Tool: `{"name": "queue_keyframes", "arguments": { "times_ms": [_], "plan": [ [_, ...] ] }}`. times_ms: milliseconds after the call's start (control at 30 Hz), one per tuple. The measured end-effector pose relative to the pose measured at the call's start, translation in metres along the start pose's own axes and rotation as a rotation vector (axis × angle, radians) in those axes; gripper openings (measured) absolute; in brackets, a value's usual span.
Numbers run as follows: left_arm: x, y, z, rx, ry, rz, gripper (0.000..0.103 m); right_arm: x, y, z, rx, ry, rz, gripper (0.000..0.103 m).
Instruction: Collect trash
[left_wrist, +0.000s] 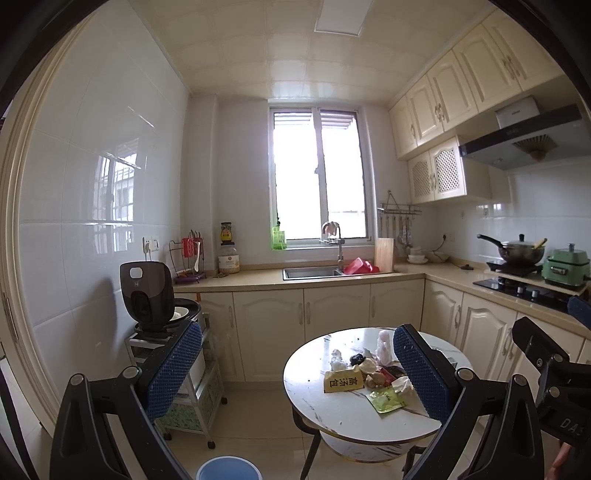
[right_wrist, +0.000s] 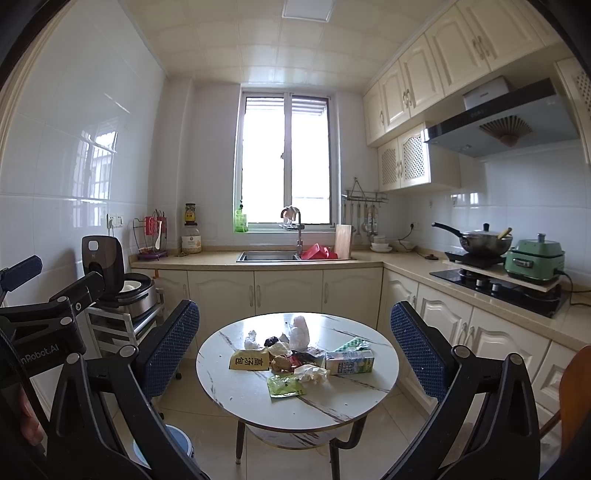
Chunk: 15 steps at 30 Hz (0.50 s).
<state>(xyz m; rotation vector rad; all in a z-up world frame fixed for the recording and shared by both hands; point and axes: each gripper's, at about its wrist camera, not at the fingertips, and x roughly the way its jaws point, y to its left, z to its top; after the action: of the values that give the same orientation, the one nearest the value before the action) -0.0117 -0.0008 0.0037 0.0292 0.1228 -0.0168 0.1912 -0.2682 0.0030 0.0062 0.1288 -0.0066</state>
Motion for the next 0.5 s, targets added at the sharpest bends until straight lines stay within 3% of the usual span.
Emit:
{"name": "queue_keyframes", "arguments": {
  "times_ms": [300, 500],
  "plan": [
    [0.005, -0.001, -0.003, 0.003, -0.006, -0.006, 0.102, 0.004, -0.003, -0.006, 0.009, 0.009, -0.006, 0.103],
    [0.033, -0.008, -0.017, 0.019, 0.016, -0.037, 0.102, 0.024, -0.02, -0.022, 0.047, 0.047, -0.028, 0.103]
  ]
}}
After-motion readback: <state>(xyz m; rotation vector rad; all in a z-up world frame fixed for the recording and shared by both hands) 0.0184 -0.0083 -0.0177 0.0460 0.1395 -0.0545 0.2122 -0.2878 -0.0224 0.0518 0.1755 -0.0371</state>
